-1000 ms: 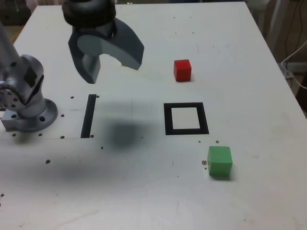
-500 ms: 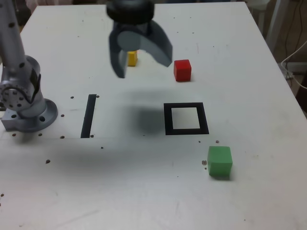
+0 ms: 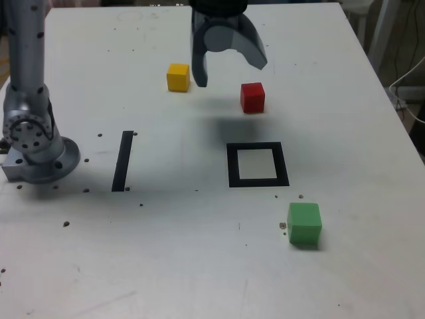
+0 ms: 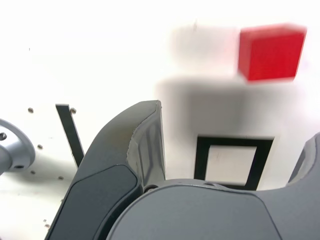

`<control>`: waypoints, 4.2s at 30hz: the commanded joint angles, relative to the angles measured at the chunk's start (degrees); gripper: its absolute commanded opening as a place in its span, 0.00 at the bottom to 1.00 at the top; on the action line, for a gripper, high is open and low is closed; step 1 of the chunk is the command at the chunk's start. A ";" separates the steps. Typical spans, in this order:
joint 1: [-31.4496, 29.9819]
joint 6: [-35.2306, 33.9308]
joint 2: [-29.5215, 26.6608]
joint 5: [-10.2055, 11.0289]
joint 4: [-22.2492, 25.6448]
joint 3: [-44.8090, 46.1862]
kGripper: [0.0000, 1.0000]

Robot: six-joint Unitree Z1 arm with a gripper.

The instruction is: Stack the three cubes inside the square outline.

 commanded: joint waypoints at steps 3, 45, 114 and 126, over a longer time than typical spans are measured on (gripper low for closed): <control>1.36 0.34 2.56 1.22 0.03 -2.25 0.96; 3.60 1.88 16.53 1.13 -5.55 -6.47 0.75; -22.81 -14.82 7.22 -1.14 -0.47 -3.53 0.25; -22.74 -15.19 10.57 -1.37 -2.71 -3.43 0.25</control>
